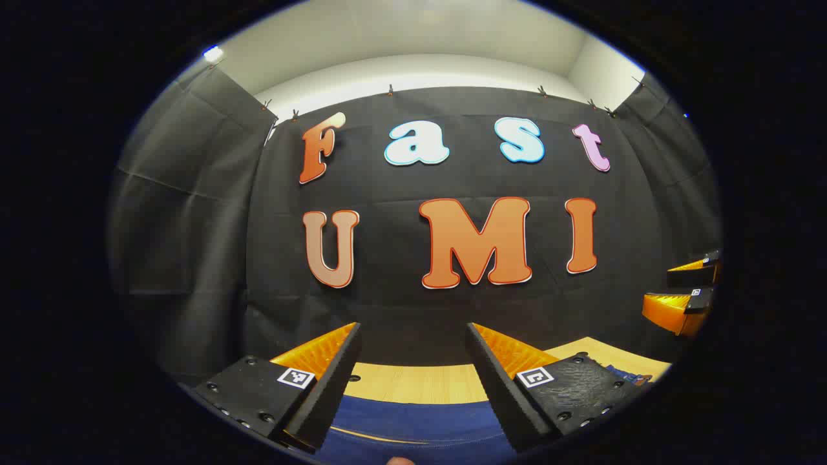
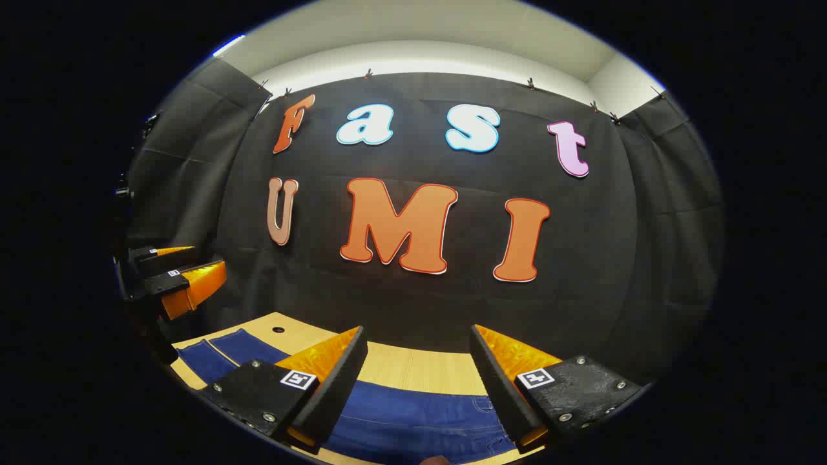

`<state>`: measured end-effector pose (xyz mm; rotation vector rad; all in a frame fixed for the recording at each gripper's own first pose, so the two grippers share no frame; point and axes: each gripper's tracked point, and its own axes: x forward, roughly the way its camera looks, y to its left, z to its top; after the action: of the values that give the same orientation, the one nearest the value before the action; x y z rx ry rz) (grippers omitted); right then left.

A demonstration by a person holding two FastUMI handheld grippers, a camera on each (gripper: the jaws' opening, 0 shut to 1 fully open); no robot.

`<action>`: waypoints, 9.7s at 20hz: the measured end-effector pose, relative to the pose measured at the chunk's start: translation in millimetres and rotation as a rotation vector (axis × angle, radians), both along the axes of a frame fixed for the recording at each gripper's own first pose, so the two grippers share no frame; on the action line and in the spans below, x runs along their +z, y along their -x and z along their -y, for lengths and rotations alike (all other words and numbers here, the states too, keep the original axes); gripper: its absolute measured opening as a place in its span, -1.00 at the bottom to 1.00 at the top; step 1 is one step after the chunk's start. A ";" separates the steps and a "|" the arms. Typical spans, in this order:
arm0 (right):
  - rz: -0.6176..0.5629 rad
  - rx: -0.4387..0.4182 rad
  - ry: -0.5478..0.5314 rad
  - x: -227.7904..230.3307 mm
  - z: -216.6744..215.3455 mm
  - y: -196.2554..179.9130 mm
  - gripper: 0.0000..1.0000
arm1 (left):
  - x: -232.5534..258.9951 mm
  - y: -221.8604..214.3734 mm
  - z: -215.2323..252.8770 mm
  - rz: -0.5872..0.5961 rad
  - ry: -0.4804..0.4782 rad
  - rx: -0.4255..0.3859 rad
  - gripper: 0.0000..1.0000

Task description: Grasp the waist and the cuffs of the jeans and fold them to make the two legs overlap; first hold the waist and fold one-third of the jeans toward the cuffs, then hold the cuffs and fold the remaining one-third in the same direction to finish folding.

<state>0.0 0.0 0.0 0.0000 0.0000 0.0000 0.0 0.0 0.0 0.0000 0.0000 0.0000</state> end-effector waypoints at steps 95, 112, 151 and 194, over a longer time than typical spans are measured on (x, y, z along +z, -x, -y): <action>-0.918 -0.583 -1.156 -423.1 175.5 48.2 0.94 | -428.1 39.9 -337.3 -0.814 1.136 0.495 -0.95; -0.775 -0.705 -1.407 -405.8 190.9 38.2 -0.84 | -392.6 47.7 -336.7 -0.861 1.115 0.453 -0.96; -1.044 -0.615 -1.402 -397.0 190.5 -229.9 -0.83 | -400.0 -185.6 -325.6 -1.392 0.760 0.525 -0.96; -1.005 -0.615 -0.992 -444.7 233.1 -143.9 0.17 | -100.2 -195.9 -119.2 -0.511 0.071 -0.063 0.95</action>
<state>143.9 -233.1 -444.7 0.9916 1.0054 -0.6146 195.9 119.2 -100.2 -0.0713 0.5109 -0.0629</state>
